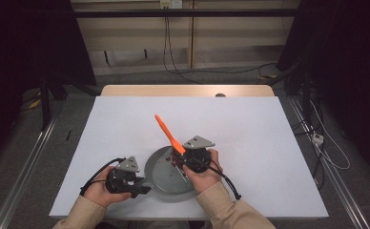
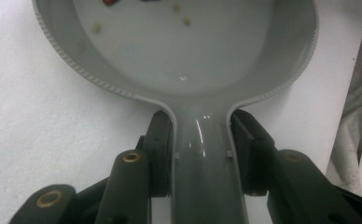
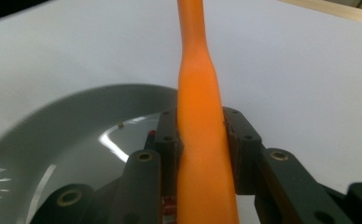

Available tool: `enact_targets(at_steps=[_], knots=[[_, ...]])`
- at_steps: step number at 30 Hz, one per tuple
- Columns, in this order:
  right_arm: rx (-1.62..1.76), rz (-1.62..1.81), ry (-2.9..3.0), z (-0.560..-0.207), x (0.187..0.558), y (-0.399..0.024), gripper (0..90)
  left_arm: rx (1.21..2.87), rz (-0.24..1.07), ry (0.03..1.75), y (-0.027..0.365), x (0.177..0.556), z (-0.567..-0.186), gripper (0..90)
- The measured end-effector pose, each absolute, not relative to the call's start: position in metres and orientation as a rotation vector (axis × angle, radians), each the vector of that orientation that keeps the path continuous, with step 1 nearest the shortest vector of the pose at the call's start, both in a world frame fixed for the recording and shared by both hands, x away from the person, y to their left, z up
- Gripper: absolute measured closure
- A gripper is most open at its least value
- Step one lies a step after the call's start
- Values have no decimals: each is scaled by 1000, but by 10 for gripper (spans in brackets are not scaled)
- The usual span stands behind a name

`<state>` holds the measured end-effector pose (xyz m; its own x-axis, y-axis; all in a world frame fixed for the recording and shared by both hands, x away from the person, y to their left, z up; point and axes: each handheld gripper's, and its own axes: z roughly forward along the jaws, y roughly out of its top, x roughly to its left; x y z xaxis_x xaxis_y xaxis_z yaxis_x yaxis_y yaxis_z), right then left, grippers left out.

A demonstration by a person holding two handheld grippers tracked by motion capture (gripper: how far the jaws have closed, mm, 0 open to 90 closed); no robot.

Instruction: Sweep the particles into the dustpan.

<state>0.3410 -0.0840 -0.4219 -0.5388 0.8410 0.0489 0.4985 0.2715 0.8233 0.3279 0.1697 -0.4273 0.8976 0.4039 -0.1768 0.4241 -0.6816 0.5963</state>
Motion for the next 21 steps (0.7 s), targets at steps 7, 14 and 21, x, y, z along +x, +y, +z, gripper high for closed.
enact_targets(at_steps=[7, 14, 21], knots=[[1140, 1264, 2180, -412, 335, -70, 708, 2412, -34, 575, 172, 329, -428, 626], [1136, 1304, 2132, -396, 344, -90, 708, 2406, -33, 575, 172, 329, -428, 626], [1149, 1213, 2103, -403, 361, -116, 708, 2398, -38, 584, 173, 330, -428, 626]])
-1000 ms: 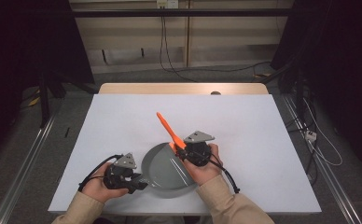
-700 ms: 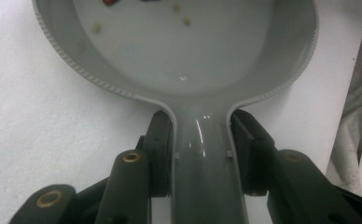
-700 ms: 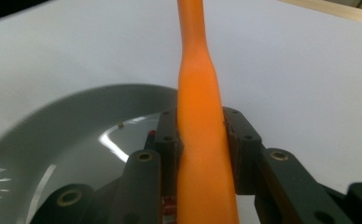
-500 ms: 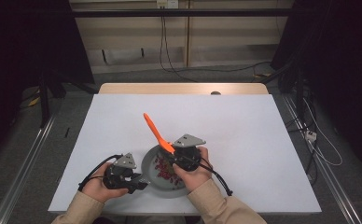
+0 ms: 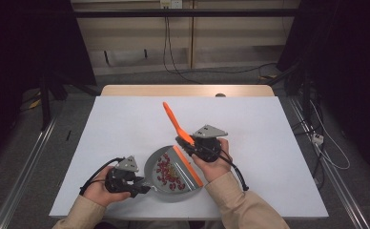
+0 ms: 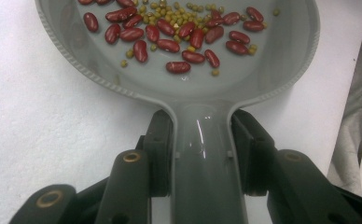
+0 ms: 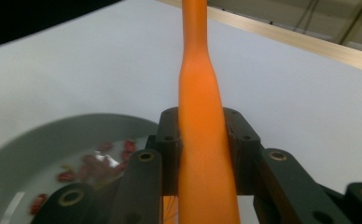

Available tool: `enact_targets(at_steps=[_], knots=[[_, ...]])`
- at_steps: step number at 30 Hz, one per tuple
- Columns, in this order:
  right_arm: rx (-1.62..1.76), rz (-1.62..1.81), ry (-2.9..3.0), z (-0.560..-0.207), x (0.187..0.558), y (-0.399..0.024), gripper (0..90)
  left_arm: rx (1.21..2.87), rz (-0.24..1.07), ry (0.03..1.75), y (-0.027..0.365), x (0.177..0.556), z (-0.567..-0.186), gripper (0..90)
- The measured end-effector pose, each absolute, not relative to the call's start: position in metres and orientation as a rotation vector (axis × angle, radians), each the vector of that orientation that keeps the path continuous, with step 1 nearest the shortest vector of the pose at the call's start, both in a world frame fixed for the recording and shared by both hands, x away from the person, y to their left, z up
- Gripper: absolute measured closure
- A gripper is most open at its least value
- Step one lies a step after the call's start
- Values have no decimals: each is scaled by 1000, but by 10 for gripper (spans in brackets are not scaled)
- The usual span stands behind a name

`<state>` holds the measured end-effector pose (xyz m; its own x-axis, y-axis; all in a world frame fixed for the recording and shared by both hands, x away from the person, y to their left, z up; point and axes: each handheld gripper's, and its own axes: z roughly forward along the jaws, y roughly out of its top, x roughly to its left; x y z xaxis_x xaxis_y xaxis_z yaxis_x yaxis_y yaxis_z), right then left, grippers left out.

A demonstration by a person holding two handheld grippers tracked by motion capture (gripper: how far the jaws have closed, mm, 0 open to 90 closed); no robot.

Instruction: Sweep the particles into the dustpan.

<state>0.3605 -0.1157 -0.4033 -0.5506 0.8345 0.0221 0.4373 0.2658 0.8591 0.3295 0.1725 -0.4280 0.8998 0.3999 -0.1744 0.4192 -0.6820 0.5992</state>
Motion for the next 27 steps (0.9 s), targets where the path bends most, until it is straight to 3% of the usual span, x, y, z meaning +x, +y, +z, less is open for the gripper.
enact_targets(at_steps=[10, 27], knots=[[1164, 1122, 2096, -430, 370, -128, 708, 2391, -45, 590, 173, 331, -428, 626], [1164, 1336, 2150, -417, 351, -97, 709, 2388, -42, 592, 173, 331, -429, 625]])
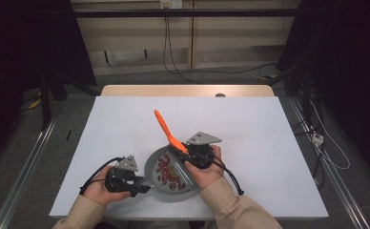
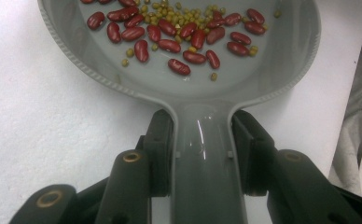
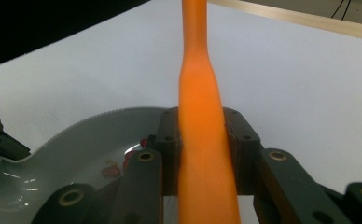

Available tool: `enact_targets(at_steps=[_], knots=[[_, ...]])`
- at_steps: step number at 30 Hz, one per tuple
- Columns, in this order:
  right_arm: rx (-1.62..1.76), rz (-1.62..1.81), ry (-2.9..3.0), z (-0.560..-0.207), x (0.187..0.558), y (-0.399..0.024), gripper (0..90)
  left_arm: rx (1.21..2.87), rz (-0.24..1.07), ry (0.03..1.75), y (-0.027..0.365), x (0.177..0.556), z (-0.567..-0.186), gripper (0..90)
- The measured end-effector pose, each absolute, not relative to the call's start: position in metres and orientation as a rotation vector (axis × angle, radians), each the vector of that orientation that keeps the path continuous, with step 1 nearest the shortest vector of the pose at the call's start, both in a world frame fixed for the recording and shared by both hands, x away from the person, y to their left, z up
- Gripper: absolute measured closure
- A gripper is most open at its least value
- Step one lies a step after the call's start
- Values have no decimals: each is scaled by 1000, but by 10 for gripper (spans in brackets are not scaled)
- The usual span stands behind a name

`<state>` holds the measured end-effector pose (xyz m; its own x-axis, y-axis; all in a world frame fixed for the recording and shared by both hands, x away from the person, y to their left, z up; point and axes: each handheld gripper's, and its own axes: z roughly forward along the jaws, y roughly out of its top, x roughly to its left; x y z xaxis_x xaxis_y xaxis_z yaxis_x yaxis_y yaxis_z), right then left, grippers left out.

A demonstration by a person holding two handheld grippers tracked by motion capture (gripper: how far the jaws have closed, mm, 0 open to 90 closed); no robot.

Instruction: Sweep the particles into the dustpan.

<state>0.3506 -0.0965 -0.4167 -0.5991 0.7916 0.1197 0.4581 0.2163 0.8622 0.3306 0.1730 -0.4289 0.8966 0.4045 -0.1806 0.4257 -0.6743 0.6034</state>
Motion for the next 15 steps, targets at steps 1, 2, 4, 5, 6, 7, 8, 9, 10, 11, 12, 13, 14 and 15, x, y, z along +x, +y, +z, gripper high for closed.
enact_targets(at_steps=[1, 2, 4, 5, 6, 7, 8, 9, 10, 11, 12, 13, 14, 15], knots=[[1169, 1335, 2150, -416, 352, -99, 709, 2386, -38, 599, 173, 330, -429, 624], [1167, 1325, 2144, -416, 353, -101, 709, 2385, -37, 598, 173, 330, -429, 624], [1175, 1314, 2136, -415, 355, -107, 709, 2380, -46, 602, 173, 330, -430, 623], [1182, 1309, 2134, -415, 355, -110, 708, 2387, -43, 597, 173, 331, -430, 621], [1180, 1299, 2129, -415, 356, -112, 709, 2386, -38, 597, 173, 331, -430, 617], [1179, 1288, 2126, -414, 356, -115, 708, 2384, -34, 601, 172, 331, -431, 605], [1183, 1285, 2123, -414, 357, -117, 708, 2393, -30, 590, 172, 331, -431, 602], [1190, 1286, 2119, -414, 358, -119, 709, 2395, -30, 587, 172, 331, -431, 600], [1193, 1280, 2115, -415, 358, -121, 709, 2386, -30, 599, 171, 331, -431, 598], [1190, 1268, 2116, -415, 358, -122, 709, 2392, -24, 603, 170, 330, -432, 594], [1189, 1260, 2116, -415, 358, -124, 708, 2395, -22, 603, 169, 331, -432, 592], [1190, 1257, 2116, -416, 359, -125, 708, 2400, -16, 600, 168, 331, -433, 591], [1193, 1256, 2116, -416, 359, -126, 709, 2407, -15, 597, 166, 331, -434, 594], [1193, 1253, 2116, -417, 359, -127, 708, 2414, -9, 595, 165, 330, -434, 602]])
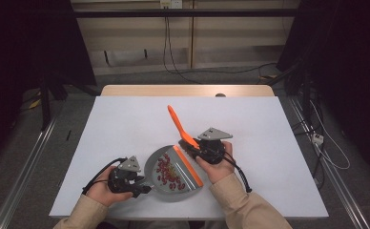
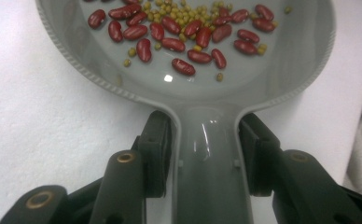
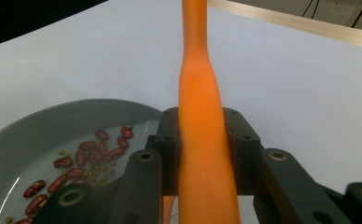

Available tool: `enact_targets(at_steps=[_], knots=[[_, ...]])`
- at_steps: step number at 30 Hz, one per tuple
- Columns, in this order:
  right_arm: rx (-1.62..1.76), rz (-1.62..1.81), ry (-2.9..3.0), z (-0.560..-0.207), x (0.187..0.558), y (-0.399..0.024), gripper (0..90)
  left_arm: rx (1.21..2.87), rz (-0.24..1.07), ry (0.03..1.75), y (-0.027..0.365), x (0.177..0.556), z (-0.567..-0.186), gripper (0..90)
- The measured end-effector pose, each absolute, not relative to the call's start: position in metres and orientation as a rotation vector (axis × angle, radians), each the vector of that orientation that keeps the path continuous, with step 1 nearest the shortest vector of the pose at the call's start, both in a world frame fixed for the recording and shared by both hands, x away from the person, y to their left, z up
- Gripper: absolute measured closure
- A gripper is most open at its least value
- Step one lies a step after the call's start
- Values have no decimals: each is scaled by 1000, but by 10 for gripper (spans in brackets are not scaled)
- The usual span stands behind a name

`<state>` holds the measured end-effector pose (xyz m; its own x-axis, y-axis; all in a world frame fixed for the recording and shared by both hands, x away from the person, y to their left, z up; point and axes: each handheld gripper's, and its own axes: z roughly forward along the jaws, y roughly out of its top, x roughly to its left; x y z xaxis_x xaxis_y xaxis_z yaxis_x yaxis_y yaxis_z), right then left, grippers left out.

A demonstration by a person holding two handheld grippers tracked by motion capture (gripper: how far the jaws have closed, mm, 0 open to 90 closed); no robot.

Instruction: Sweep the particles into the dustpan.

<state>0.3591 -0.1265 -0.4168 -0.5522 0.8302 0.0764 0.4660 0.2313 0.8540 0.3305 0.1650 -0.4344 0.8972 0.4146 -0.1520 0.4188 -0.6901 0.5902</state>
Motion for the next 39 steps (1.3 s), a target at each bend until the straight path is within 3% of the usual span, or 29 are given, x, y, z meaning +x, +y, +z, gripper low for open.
enact_targets(at_steps=[22, 30, 39], knots=[[1169, 1100, 2039, -424, 368, -150, 709, 2407, 25, 581, 163, 328, -434, 633], [1112, 1086, 2075, -435, 354, -122, 704, 2410, 15, 581, 163, 329, -435, 634], [1124, 1311, 2109, -426, 341, -99, 708, 2411, 11, 574, 163, 329, -435, 634]])
